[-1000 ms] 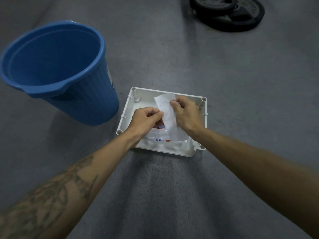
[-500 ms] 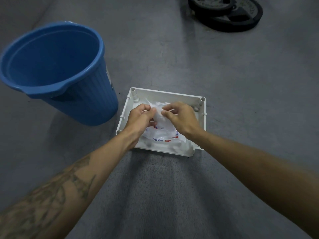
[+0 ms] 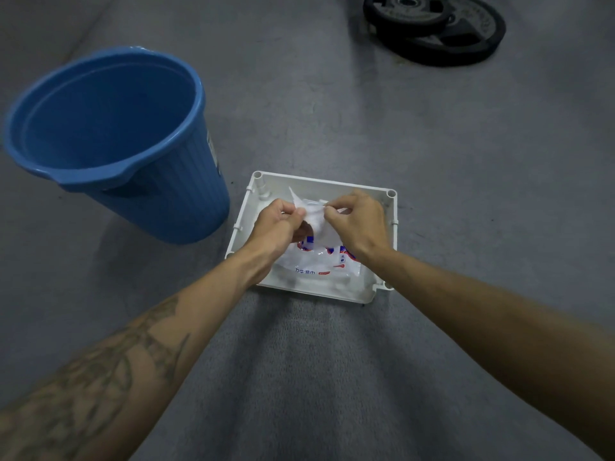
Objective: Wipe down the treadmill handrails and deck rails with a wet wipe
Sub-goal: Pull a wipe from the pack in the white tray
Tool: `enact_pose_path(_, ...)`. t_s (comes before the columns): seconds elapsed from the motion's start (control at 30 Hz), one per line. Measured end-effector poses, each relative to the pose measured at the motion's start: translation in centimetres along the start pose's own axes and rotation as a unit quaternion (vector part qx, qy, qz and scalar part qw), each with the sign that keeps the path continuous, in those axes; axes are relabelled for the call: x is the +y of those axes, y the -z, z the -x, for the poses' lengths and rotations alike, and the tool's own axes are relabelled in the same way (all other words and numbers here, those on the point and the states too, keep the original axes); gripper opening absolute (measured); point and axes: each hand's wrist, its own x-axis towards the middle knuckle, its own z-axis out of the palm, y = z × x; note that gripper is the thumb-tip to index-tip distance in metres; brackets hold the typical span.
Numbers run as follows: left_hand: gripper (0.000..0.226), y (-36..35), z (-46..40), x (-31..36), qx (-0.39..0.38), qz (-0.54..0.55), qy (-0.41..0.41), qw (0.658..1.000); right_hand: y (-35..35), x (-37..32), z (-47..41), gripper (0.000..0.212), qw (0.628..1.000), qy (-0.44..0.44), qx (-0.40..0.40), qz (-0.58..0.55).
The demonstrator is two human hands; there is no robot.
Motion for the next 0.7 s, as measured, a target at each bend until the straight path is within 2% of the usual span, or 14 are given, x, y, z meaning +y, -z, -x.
enact_pose_path(0.2, 0.014, -0.1, -0.3, -0.1, 0.036, -0.053, 0.000, 0.998, 0.2, 0.6, -0.2, 0.021, 0.990, -0.106, -0.002, -0.087)
enact_pose_path(0.33, 0.004, 0.4, -0.5, 0.1, 0.020, 0.022, 0.002, 1.000, 1.0, 0.5, -0.3, 0.019, 0.973, -0.108, -0.109, -0.172)
enact_pose_path(0.43, 0.017, 0.3, -0.2, 0.4, -0.006, 0.040, -0.002, 0.999, 0.2, 0.1, 0.5, 0.010, 0.958, -0.093, -0.163, -0.218)
enact_pose_path(0.53, 0.033, 0.1, 0.2, 0.8, -0.019, 0.052, 0.003, 0.998, -0.4, 0.1, 0.5, 0.009, 0.959, -0.092, -0.155, -0.217)
enact_pose_path(0.7, 0.027, 0.3, 0.2, 0.7, -0.022, 0.048, -0.001, 0.999, -0.1, 0.2, -0.1, 0.024, 0.967, -0.125, -0.111, -0.191)
